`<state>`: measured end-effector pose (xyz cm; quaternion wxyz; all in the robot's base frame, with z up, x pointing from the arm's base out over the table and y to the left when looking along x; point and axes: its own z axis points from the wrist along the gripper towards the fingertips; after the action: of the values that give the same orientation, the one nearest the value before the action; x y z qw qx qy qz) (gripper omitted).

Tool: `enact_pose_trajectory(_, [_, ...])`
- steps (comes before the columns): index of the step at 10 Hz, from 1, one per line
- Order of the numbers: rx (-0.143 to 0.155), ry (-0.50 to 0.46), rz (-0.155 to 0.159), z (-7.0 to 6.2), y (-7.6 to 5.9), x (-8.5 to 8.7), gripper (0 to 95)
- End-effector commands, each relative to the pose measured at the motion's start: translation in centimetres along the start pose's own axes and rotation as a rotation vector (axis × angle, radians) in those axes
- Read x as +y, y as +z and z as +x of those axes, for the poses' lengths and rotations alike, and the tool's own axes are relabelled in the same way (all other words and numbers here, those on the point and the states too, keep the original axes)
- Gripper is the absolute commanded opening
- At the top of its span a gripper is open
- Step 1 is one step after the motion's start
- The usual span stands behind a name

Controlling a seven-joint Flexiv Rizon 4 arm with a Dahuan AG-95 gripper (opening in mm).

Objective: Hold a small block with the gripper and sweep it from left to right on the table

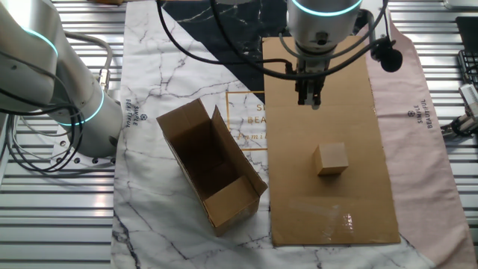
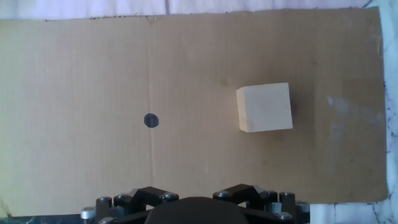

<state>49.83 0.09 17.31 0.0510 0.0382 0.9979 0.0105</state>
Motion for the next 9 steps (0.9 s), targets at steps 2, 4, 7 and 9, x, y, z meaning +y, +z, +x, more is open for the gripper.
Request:
enact_pose_trajectory(2, [-0.003, 0.010, 0.000, -0.04, -0.01, -0.02, 0.0])
enact_pose_trajectory(4, [0.004, 0.007, 0.005, -0.02, -0.07, -0.26, 0.0])
enact_pose_trajectory(7, [0.006, 0.001, 0.005, -0.03, -0.04, -0.30, 0.0])
enact_pose_trajectory(9, [0.005, 0.004, 0.005, -0.04, -0.05, -0.30, 0.0])
